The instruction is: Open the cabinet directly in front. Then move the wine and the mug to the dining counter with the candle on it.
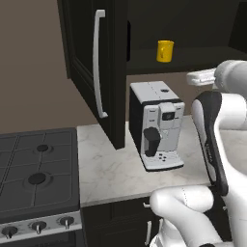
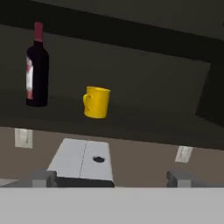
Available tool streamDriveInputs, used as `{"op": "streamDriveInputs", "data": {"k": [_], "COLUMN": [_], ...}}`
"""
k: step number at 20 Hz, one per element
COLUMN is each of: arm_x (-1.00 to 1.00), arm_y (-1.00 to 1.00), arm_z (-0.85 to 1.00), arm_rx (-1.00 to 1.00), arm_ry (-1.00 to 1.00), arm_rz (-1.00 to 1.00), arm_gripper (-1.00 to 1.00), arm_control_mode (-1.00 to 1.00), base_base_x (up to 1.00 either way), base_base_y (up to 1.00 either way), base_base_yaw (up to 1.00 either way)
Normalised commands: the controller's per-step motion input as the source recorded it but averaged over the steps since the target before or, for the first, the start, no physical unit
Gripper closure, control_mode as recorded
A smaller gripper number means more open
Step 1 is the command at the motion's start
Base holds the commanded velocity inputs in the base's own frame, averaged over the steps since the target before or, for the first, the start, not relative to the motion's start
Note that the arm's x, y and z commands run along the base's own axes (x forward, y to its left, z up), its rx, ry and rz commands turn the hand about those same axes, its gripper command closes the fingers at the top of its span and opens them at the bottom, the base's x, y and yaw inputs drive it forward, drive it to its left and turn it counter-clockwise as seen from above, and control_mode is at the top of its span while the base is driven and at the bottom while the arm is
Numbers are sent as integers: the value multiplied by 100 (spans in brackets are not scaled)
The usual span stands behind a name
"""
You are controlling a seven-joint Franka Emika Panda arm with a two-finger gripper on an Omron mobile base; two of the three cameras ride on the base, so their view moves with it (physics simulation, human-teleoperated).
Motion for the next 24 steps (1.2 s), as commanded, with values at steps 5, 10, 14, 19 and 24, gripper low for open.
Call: {"op": "streamDriveInputs", "data": {"k": [5,10,14,19,24], "arm_x": [-24,-2,3,68,47], "arm_y": [58,40,1,16,2], "arm_z": [48,31,1,20,17], "arm_rx": [0,-4,0,0,0], "arm_ry": [-21,-8,-2,14,29], "arm_rz": [-13,-18,0,-8,-3], "arm_gripper": [-100,-100,-100,-100,-100], "arm_control_mode": [-100,-100,-100,-100,-100], "base_base_x": [0,0,0,0,0], "base_base_y": [0,0,0,0,0], "base_base_yaw": [0,0,0,0,0]}}
